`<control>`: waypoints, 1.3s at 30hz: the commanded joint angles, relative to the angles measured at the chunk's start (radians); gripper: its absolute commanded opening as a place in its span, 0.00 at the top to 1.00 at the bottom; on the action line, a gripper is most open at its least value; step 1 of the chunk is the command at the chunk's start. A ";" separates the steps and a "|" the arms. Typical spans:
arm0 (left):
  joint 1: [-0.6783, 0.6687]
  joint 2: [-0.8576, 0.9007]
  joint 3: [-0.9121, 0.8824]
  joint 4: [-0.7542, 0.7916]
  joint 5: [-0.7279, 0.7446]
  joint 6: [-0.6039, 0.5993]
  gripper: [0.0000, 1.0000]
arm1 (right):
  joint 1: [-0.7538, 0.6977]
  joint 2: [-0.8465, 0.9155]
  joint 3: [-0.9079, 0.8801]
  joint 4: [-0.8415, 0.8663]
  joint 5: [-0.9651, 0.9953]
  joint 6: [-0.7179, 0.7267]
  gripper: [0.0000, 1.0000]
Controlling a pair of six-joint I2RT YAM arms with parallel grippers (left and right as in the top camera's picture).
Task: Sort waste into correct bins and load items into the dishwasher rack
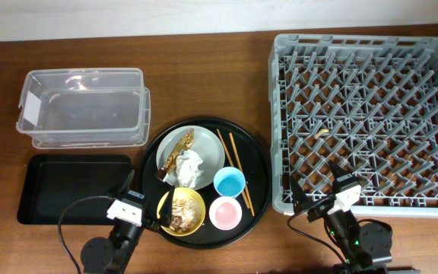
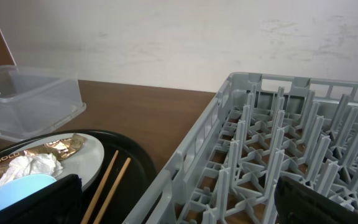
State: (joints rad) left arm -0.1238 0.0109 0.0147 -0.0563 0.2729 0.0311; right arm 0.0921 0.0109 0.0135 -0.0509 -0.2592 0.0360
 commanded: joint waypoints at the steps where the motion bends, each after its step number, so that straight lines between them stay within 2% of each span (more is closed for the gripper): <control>1: 0.004 -0.004 -0.005 0.001 0.034 0.008 0.01 | -0.008 -0.006 -0.008 0.003 -0.003 0.000 0.01; 4: 0.004 -0.004 -0.005 0.013 0.115 0.007 0.01 | -0.008 -0.006 -0.008 0.004 -0.074 0.037 0.01; 5: 0.004 -0.004 -0.003 0.078 0.207 -0.020 0.01 | -0.008 -0.006 0.004 0.003 -0.137 0.080 0.01; 8: 0.004 -0.004 0.048 0.199 0.255 -0.114 0.01 | -0.008 -0.006 0.088 -0.054 -0.201 0.081 0.01; 11: 0.004 0.056 0.258 -0.042 0.190 -0.113 0.01 | -0.008 0.052 0.357 -0.367 -0.151 0.080 0.01; 14: 0.004 0.283 0.544 -0.351 0.190 -0.113 0.01 | -0.008 0.257 0.661 -0.633 -0.147 0.072 0.01; 17: 0.004 0.492 0.750 -0.550 0.190 -0.113 0.01 | -0.008 0.438 0.860 -0.772 -0.148 0.073 0.01; 20: 0.004 0.728 1.018 -0.756 0.243 -0.121 0.01 | -0.008 0.580 0.977 -0.807 -0.218 0.081 0.01; 22: 0.004 0.798 1.059 -0.759 0.354 -0.121 0.01 | -0.008 0.614 0.983 -0.828 -0.261 0.081 0.01; 24: -0.023 0.874 1.059 -0.788 0.374 -0.121 0.01 | -0.008 0.629 0.983 -0.835 -0.261 0.081 0.01; 26: -0.112 0.987 1.059 -0.865 0.254 -0.133 0.19 | -0.008 0.638 0.983 -0.837 -0.261 0.105 0.01; 28: -0.270 1.157 1.059 -0.895 0.057 -0.163 0.24 | -0.008 0.646 0.983 -0.843 -0.261 0.116 0.01; 30: -0.403 1.331 1.059 -0.864 -0.088 -0.229 0.34 | -0.008 0.650 0.982 -0.867 -0.261 0.116 0.01; 31: -0.448 1.411 1.059 -0.840 -0.135 -0.252 0.34 | -0.008 0.651 0.982 -0.882 -0.261 0.115 0.01; 33: -0.492 1.516 1.059 -0.783 -0.143 -0.251 0.37 | -0.008 0.653 0.982 -0.896 -0.261 0.116 0.01; 34: -0.502 1.559 1.059 -0.762 -0.172 -0.259 0.44 | -0.008 0.653 0.982 -0.896 -0.261 0.116 0.01; 35: -0.502 1.594 1.059 -0.732 -0.218 -0.289 0.46 | -0.008 0.653 0.982 -0.898 -0.261 0.116 0.01; 37: -0.502 1.621 1.059 -0.676 -0.217 -0.289 0.56 | -0.008 0.653 0.982 -0.903 -0.261 0.116 0.01; 39: -0.502 1.623 1.059 -0.653 -0.217 -0.289 0.70 | -0.008 0.653 0.982 -0.903 -0.261 0.116 0.01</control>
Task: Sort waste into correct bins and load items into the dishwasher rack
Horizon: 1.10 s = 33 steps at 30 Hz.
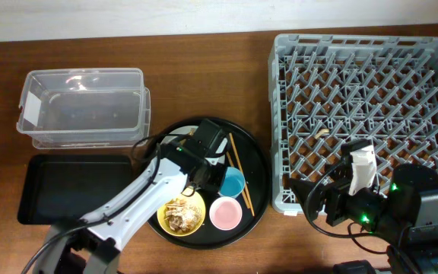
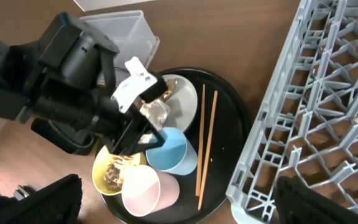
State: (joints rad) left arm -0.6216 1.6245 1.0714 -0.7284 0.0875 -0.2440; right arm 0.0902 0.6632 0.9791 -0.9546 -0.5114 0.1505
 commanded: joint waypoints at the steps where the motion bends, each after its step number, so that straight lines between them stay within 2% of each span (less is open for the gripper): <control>1: -0.004 0.010 0.002 0.023 -0.032 -0.014 0.77 | -0.006 0.001 0.017 0.000 -0.009 0.001 0.01; 3: -0.004 0.019 0.000 0.032 -0.033 -0.013 0.96 | -0.006 0.001 0.017 0.000 -0.009 0.001 0.01; 4: -0.004 0.025 0.000 0.037 -0.032 -0.013 0.99 | -0.006 0.001 0.017 0.000 -0.009 0.001 0.01; 8: 0.013 -0.007 0.021 0.016 -0.013 -0.014 0.99 | -0.006 0.001 0.017 -0.001 -0.009 0.001 0.01; 11: 0.126 -0.142 0.086 -0.032 0.115 -0.017 1.00 | -0.006 0.001 0.017 -0.004 -0.009 0.001 0.01; 12: 0.190 -0.198 0.090 -0.032 0.212 -0.017 0.99 | -0.006 0.001 0.017 -0.014 -0.009 0.001 0.01; 14: 0.325 -0.274 0.090 -0.026 0.513 0.031 0.99 | -0.006 0.001 0.017 -0.029 -0.048 0.001 0.01; 15: 0.377 -0.284 0.090 -0.012 0.708 0.085 1.00 | -0.005 0.006 0.017 -0.020 -0.107 0.001 0.01; 16: 0.422 -0.285 0.090 -0.006 0.983 0.190 0.99 | -0.005 0.024 0.017 0.006 -0.214 0.000 0.01; 17: 0.439 -0.284 0.090 -0.006 1.125 0.236 0.99 | -0.005 0.045 0.017 0.031 -0.297 0.000 0.00; 19: 0.440 -0.284 0.090 -0.005 1.290 0.264 1.00 | 0.015 0.109 0.017 0.108 -0.458 0.001 0.04; 22: 0.439 -0.284 0.090 -0.005 1.379 0.264 0.99 | 0.093 0.200 0.017 0.223 -0.536 0.001 0.10; 27: 0.439 -0.284 0.090 -0.004 1.409 0.264 0.99 | 0.245 0.301 0.017 0.406 -0.536 0.028 0.10; 29: 0.439 -0.284 0.090 -0.005 1.405 0.268 1.00 | 0.306 0.326 0.017 0.485 -0.525 0.053 0.17; 31: 0.439 -0.284 0.090 -0.005 1.397 0.268 1.00 | 0.309 0.327 0.017 0.506 -0.525 0.053 0.22; 32: 0.439 -0.284 0.090 -0.005 1.397 0.268 1.00 | 0.309 0.327 0.017 0.517 -0.525 0.054 0.30; 33: 0.437 -0.284 0.090 -0.006 1.397 0.268 1.00 | 0.309 0.327 0.017 0.517 -0.525 0.053 0.33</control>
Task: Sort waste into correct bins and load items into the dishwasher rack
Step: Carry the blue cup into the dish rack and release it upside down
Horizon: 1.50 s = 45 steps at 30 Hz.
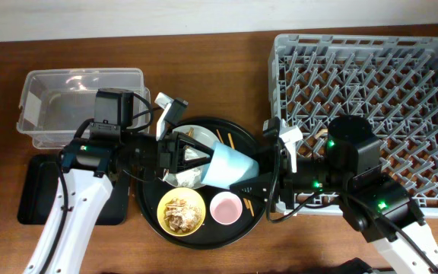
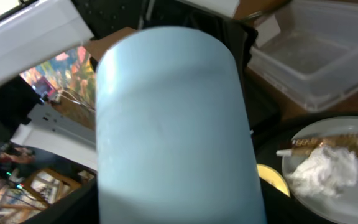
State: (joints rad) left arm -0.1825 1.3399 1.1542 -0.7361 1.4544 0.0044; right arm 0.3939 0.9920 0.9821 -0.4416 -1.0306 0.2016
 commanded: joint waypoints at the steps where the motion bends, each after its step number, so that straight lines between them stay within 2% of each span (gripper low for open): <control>1: -0.013 0.000 0.007 0.002 0.029 0.020 0.99 | 0.004 -0.005 0.014 0.004 -0.006 0.002 0.37; 2: -0.019 0.000 0.007 0.002 0.021 0.020 0.93 | 0.003 -0.009 0.014 0.004 -0.006 0.002 0.38; 3: -0.020 0.000 0.007 0.002 0.015 0.019 0.70 | 0.003 -0.019 0.014 0.005 -0.005 0.002 0.42; 4: -0.019 0.000 0.007 0.002 0.014 0.020 0.52 | 0.002 -0.031 0.014 0.001 0.014 0.003 0.44; 5: -0.019 0.000 0.007 0.002 -0.014 0.019 0.48 | -0.008 -0.049 0.014 -0.018 0.051 0.002 0.46; 6: -0.019 0.000 0.007 0.001 -0.078 0.019 0.48 | -0.033 -0.076 0.014 -0.054 0.104 0.002 0.46; 9: -0.011 0.000 0.007 -0.042 -0.570 -0.024 0.46 | -0.171 -0.169 0.017 -0.226 0.272 0.003 0.46; 11: -0.011 0.000 0.007 -0.077 -0.704 -0.026 0.40 | -0.283 -0.208 0.017 -0.412 0.458 0.002 0.46; 12: -0.011 0.000 0.007 -0.088 -0.704 -0.026 0.39 | -0.330 -0.201 0.017 -0.526 0.569 0.002 0.47; 14: -0.011 0.000 0.007 -0.095 -0.704 -0.026 0.38 | -0.364 -0.173 0.017 -0.621 0.731 0.018 0.47; 18: -0.011 0.000 0.007 -0.119 -0.705 -0.025 0.36 | -0.389 -0.008 0.050 -0.666 0.916 0.020 0.47; 22: -0.011 0.000 0.007 -0.131 -0.705 -0.023 0.36 | -0.389 0.277 0.185 -0.697 0.959 0.021 0.47; 27: -0.011 0.000 0.007 -0.194 -0.760 -0.007 0.36 | -0.389 0.463 0.226 -0.775 0.965 0.021 0.47; 28: -0.012 0.000 0.007 -0.194 -0.760 -0.007 0.36 | -0.389 0.481 0.226 -0.784 0.964 0.021 0.39; 30: -0.023 0.000 0.007 -0.197 -0.760 -0.007 0.36 | -0.389 0.473 0.230 -0.794 0.964 0.021 0.41; 37: -0.034 0.000 0.007 -0.197 -0.768 -0.007 0.37 | -0.389 0.379 0.319 -0.903 1.012 0.020 0.42; 42: -0.034 0.000 0.007 -0.205 -0.771 -0.007 0.36 | -0.389 0.437 0.288 -0.875 1.024 0.021 0.42; 45: -0.044 0.000 0.007 -0.218 -0.771 -0.007 0.38 | -0.388 0.482 0.259 -0.862 1.020 0.021 0.27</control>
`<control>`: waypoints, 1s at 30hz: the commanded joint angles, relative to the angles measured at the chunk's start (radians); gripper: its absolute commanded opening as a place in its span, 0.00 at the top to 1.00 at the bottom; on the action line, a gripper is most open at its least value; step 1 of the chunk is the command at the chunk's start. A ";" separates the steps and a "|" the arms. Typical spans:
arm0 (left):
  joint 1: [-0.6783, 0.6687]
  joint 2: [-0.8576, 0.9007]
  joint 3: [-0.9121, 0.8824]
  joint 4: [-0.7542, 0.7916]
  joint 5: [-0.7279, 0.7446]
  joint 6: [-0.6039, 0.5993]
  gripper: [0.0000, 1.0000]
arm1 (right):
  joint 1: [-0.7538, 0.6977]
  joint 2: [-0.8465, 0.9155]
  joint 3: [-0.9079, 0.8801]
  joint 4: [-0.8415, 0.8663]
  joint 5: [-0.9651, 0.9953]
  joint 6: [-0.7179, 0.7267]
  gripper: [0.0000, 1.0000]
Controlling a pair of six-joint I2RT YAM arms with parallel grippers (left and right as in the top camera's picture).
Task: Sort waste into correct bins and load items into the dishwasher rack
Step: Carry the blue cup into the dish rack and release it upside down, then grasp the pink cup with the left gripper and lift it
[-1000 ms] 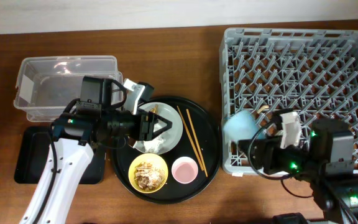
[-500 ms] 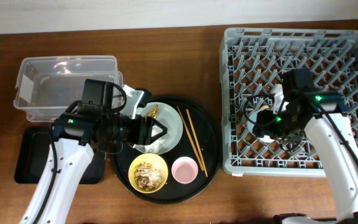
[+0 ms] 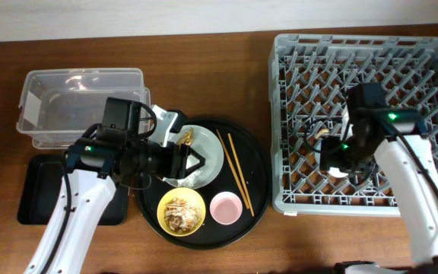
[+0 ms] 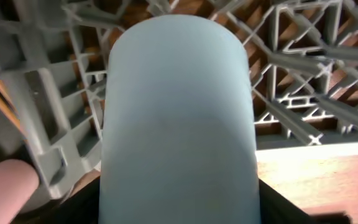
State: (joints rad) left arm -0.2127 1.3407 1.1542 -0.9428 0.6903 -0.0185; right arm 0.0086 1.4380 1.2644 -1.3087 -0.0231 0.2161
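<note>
The light blue cup (image 4: 179,112) fills the right wrist view, lying lengthwise between the fingers of my right gripper (image 4: 179,208), which is shut on it. That gripper (image 3: 341,161) hangs over the front left part of the grey dishwasher rack (image 3: 401,68), and from overhead the arm hides most of the cup. My left gripper (image 3: 191,161) sits open over the grey plate (image 3: 211,148) on the round black tray (image 3: 253,164), with nothing in it. On the plate lie a gold wrapper (image 3: 185,137) and a crumpled tissue (image 3: 196,180).
A yellow bowl of scraps (image 3: 181,211), a pink cup (image 3: 224,207) and two chopsticks (image 3: 234,171) also lie on the round tray. A clear plastic bin (image 3: 82,106) stands at the back left, with a flat black tray (image 3: 44,190) in front of it.
The blue cup was on its side between both grippers above the round tray. Now my right gripper alone holds it over the rack, and my left gripper has let go and stays over the plate.
First both arms sat low at the table's front edge and the blue cup stood on the round tray. Then my left gripper was at the cup on the tray. Then the cup was raised between both grippers. Now my right gripper holds it over the rack.
</note>
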 commanded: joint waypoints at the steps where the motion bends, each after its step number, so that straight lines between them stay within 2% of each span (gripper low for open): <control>1: -0.036 -0.001 0.007 -0.016 -0.031 0.015 0.39 | -0.003 0.043 -0.023 0.007 0.009 0.006 0.22; 3: -0.101 -0.001 0.007 -0.024 -0.126 0.014 0.40 | -0.003 0.038 -0.015 0.030 0.004 0.006 0.08; 6: -0.216 0.000 0.007 -0.032 -0.276 0.002 0.40 | -0.003 0.008 0.040 0.026 -0.081 0.006 0.08; 10: -0.396 0.003 -0.025 -0.056 -0.586 -0.158 0.40 | -0.002 -0.183 0.090 0.039 -0.244 0.006 0.06; 14: -0.500 0.057 -0.178 0.125 -0.632 -0.210 0.40 | -0.002 -0.314 0.090 0.029 -0.306 0.005 0.05; 15: -0.509 0.079 -0.203 0.158 -0.634 -0.225 0.43 | -0.002 -0.332 0.090 0.020 -0.323 0.002 0.05; 16: -0.512 0.113 -0.218 0.178 -0.633 -0.252 0.50 | -0.002 -0.343 0.090 0.010 -0.329 0.002 0.05; 17: -0.512 0.133 -0.219 0.177 -0.623 -0.259 0.59 | -0.002 -0.346 0.090 0.003 -0.329 0.002 0.05; 20: -0.513 0.172 -0.219 0.181 -0.578 -0.258 0.77 | -0.002 -0.345 0.086 -0.005 -0.330 0.002 0.05; 21: -0.513 0.171 -0.217 0.180 -0.571 -0.259 0.99 | -0.002 -0.345 0.086 -0.005 -0.333 0.000 0.05; 23: -0.511 0.161 -0.175 0.167 -0.563 -0.259 1.00 | -0.002 -0.345 0.084 -0.007 -0.340 -0.018 0.05; 26: -0.481 0.102 -0.018 0.100 -0.525 -0.257 1.00 | 0.008 -0.345 0.051 -0.019 -0.425 -0.092 0.09; 28: -0.356 0.053 0.102 0.106 -0.251 -0.183 1.00 | 0.074 -0.344 -0.012 0.002 -0.526 -0.174 0.13; 30: -0.258 0.047 0.131 0.128 0.017 -0.126 1.00 | 0.138 -0.344 -0.054 0.051 -0.660 -0.278 0.13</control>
State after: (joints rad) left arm -0.5812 1.4307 1.2270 -0.8299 0.3275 -0.2356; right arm 0.0841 1.0985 1.2549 -1.2968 -0.4965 0.0826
